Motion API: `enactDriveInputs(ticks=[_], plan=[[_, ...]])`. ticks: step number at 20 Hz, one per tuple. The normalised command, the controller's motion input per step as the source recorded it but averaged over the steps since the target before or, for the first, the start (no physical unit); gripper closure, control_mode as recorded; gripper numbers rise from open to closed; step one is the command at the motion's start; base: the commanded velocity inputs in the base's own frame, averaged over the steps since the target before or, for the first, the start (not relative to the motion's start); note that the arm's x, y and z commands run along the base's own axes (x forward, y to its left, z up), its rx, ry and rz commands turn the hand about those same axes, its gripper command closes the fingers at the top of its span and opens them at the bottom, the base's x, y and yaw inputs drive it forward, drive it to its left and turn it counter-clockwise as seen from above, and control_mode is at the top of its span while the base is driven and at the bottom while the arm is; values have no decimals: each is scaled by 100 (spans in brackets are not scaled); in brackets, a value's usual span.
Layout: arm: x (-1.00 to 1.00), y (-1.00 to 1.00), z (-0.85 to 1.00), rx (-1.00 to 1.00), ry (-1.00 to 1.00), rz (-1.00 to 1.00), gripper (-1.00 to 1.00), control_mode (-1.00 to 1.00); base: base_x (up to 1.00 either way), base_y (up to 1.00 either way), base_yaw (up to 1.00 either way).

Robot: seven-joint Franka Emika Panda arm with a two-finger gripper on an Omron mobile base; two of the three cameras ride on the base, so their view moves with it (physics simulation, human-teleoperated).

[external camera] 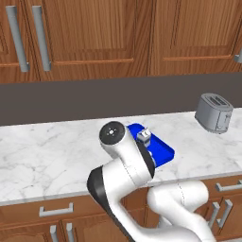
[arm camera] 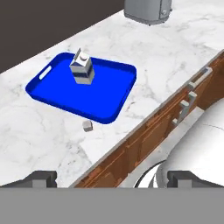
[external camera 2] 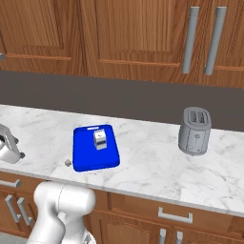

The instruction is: Take out the milk from the fridge and place it on the tray on the counter. Then take the sugar cube near the tray and place it in the tray.

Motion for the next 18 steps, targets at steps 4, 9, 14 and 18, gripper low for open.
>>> enactDriveInputs(ticks=[4, 9, 14, 18], plan=[[35, 23, -47, -1, -12, -26, -100, -100, 0, 0, 0], [40, 1, -52, 0, -27, -16, -100, -100, 0, 0, 0], [58, -6, -34, 6, -11, -8, -100, -100, 0, 0, 0], [55, -11, -14, 6, 15, 0, -100, -100, 0, 0, 0]])
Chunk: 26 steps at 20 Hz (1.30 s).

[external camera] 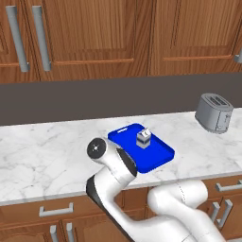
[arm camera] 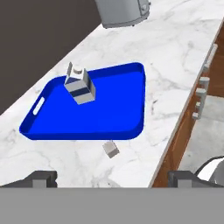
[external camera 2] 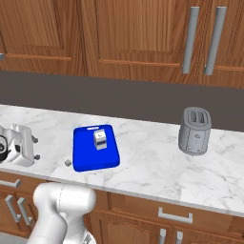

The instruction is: Take out the milk from the fridge and place it on the tray on the counter. Then take the sugar cube near the tray and place it in the tray.

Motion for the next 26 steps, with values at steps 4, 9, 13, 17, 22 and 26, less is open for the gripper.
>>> enactDriveInputs(ticks=[4, 9, 13, 17, 22, 26], plan=[[33, 0, -22, 0, 22, 0, -100, -100, 0, 0, 0], [14, -1, -31, 0, 9, 0, -100, -100, 0, 0, 0], [10, -6, -33, 0, -1, 0, -100, -100, 0, 0, 0], [6, -9, -37, 0, -5, 0, -100, -100, 0, 0, 0], [10, -21, -29, 0, 0, 0, -100, -100, 0, 0, 0], [11, -20, -23, 0, 0, -1, -100, -100, 0, 0, 0]])
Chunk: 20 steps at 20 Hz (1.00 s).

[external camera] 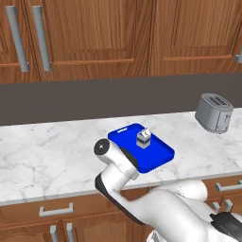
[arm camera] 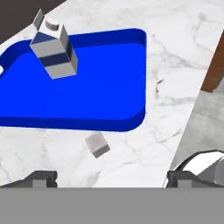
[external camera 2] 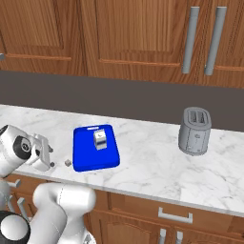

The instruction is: Take out the milk from the fridge and place it on the tray on the counter. Then take the sugar cube near the tray and place it in the tray.

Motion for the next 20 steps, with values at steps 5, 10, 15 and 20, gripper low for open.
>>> enactDriveInputs(ticks=[5, 10, 15, 20], plan=[[10, -3, -23, 0, 0, -5, -100, -100, 0, 0, 0], [14, 0, -16, 0, 0, -13, -100, -100, 0, 0, 0], [30, 0, -5, 0, 2, -14, -100, -100, 0, 0, 0], [13, -1, -3, 0, 11, -7, -100, -100, 0, 0, 0]])
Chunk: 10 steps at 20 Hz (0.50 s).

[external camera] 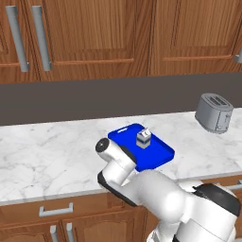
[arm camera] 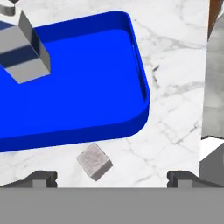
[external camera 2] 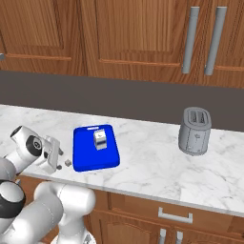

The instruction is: Take out the milk from the fridge and place it on the tray on the counter. Then take the sugar cube near the tray and place it in the tray.

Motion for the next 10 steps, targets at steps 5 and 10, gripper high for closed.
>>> enactDriveInputs(ticks=[5, 10], plan=[[7, -1, -5, 0, 10, -4, -100, -100, 0, 0, 0], [1, -7, -5, 0, 1, -1, -100, -100, 0, 0, 0]])
